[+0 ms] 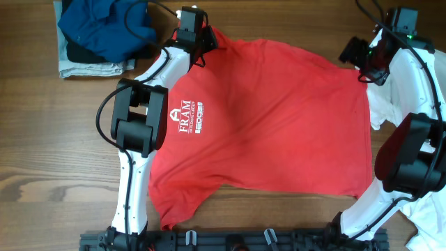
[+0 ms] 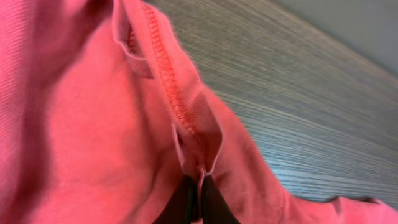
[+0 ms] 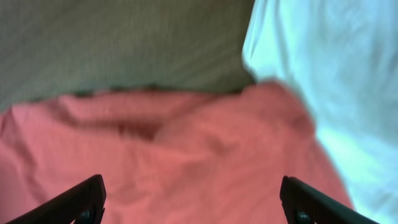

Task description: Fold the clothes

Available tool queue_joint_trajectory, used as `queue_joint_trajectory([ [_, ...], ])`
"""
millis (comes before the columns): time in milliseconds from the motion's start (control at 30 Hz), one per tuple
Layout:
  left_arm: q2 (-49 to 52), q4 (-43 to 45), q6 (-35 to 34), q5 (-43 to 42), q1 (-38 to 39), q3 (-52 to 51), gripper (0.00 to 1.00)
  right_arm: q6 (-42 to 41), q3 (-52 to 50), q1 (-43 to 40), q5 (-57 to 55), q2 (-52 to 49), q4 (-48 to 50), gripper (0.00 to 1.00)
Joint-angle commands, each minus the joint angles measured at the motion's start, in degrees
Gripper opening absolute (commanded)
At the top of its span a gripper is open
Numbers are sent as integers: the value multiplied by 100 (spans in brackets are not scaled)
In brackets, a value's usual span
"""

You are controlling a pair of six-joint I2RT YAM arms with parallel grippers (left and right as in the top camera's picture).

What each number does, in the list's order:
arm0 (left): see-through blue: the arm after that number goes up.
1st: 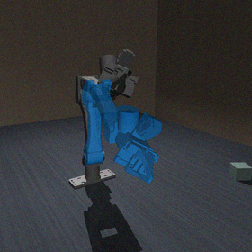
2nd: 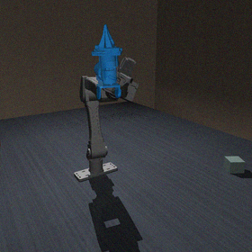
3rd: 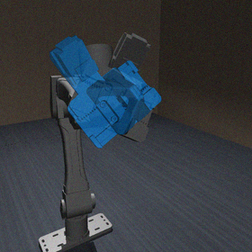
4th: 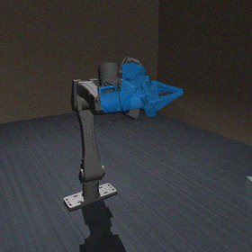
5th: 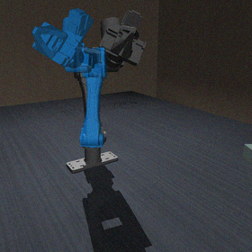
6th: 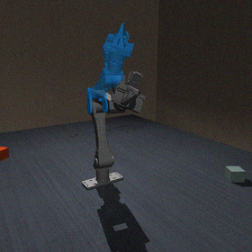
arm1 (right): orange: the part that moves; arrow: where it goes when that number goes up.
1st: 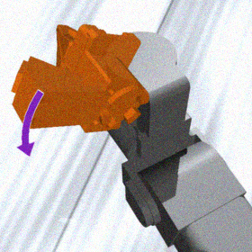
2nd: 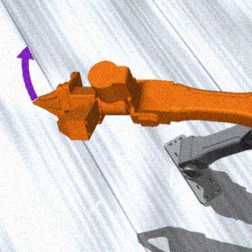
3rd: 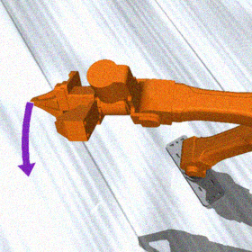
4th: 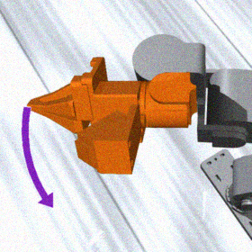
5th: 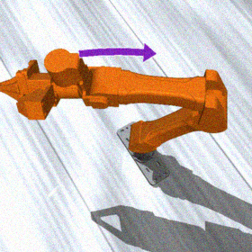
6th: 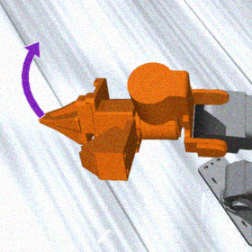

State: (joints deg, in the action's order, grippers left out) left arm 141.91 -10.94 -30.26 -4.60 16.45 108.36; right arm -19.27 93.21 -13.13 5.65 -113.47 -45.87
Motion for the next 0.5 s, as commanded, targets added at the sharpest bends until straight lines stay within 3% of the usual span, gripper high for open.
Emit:
queue_joint_trajectory([
  [0,131,-214,-15,579,-17,83,4,-153,92,-7,-417,-245,341,90],
  [100,131,-234,-17,577,-20,83,4,-70,92,-136,-761,-588,551,90],
  [267,131,-243,-17,575,-15,83,4,420,92,-227,-190,-1167,1049,86],
  [300,131,-260,-17,575,-15,83,4,411,92,-221,-173,-1185,1139,83],
  [367,131,-262,-17,575,-15,83,4,404,92,-221,-151,-1185,1207,67],
  [467,131,-258,-17,577,-15,83,4,363,90,-221,-136,-1244,1207,64],
])
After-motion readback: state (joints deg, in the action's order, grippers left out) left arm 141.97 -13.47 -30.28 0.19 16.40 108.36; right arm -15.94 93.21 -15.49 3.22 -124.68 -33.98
